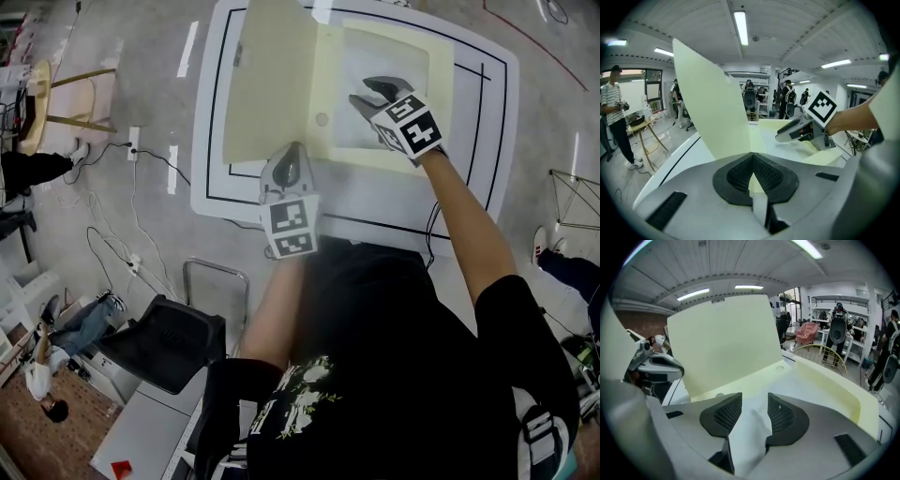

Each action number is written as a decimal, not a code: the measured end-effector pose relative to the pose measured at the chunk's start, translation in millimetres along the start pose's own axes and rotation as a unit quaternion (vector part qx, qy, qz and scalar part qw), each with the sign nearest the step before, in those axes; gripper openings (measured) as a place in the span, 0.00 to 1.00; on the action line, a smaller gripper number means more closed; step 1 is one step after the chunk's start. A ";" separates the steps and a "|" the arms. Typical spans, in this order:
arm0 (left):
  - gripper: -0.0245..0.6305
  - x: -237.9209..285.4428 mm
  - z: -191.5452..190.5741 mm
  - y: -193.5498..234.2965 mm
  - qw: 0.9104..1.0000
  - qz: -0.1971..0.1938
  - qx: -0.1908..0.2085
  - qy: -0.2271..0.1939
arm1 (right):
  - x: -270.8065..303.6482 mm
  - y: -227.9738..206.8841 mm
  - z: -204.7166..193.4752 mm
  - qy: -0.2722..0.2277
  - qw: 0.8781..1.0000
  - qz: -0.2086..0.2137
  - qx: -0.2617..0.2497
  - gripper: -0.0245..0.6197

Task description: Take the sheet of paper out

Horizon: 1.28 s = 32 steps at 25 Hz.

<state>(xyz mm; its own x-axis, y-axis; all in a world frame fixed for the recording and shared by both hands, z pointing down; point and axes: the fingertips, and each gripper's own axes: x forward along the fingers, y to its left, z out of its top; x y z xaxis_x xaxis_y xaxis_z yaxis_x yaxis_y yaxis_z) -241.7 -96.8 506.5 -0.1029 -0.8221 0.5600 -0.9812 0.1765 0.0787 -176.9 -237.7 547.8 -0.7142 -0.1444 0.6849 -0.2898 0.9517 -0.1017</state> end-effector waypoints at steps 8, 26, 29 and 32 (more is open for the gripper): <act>0.04 2.2 -0.4 3.9 1.000 -0.005 -0.013 0.007 | 29.5 7.4 -26.1 0.089 0.993 0.032 -0.069 0.31; 0.04 3.4 -0.2 3.8 1.000 -0.003 -0.007 0.008 | 28.4 13.1 -26.0 0.105 0.988 0.017 -0.112 0.05; 0.04 1.8 1.3 3.0 1.000 -0.004 -0.006 0.006 | 21.3 17.1 -7.9 0.064 0.992 0.012 -0.107 0.05; 0.04 1.1 3.3 0.9 1.000 -0.006 -0.004 0.004 | 10.1 23.4 15.7 0.020 0.994 0.010 -0.108 0.05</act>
<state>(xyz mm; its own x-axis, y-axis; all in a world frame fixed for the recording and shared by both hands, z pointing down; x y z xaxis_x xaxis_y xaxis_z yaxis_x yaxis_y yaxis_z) -243.2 -99.3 504.5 -0.0896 -0.8202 0.5649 -0.9810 0.1706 0.0920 -200.9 -221.1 541.0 -0.6907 -0.1180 0.7134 -0.1297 0.9908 0.0383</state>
